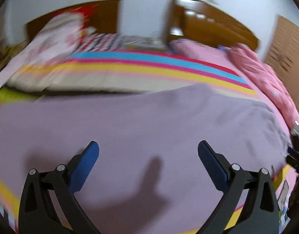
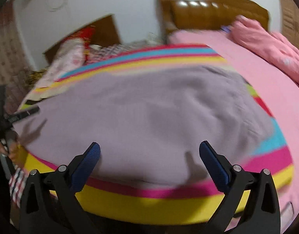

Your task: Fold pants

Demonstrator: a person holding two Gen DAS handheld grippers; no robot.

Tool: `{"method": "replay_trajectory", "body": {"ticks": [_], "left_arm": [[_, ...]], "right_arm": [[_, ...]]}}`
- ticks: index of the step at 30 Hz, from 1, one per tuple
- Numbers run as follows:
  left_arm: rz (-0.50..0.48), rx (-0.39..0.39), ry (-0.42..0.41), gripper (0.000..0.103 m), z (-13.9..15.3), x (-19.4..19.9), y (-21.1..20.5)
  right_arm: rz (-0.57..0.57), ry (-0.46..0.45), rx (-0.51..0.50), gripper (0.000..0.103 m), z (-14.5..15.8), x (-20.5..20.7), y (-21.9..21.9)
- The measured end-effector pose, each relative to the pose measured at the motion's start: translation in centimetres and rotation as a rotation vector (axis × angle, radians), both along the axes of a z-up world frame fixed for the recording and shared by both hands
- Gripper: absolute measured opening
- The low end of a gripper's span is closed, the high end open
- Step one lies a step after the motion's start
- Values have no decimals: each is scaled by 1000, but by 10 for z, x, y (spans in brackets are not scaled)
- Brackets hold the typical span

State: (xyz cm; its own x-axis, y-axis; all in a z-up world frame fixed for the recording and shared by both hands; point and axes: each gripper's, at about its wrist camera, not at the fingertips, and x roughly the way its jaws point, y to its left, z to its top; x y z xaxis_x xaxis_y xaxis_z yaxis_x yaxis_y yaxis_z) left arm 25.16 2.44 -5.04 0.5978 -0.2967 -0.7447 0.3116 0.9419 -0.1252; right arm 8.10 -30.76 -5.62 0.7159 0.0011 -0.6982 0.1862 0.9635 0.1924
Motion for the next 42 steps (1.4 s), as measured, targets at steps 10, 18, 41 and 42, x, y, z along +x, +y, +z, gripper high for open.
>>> {"method": "replay_trajectory", "body": {"ticks": [10,18,41,42], "left_arm": [[343,-64,-2,101,-13,-42,156],[569,-401,44,96,-35,-63,308],[628,-711,55,61,-67,29,400],[630,-729,44,58,-68,30,402]], "right_arm": [[324,44,-123,98,-5,92,150],[480,27,-116,98,5,126,223],[646,112,7,99,-30,204,337],[646,109,0,99,-31,203,337]]}}
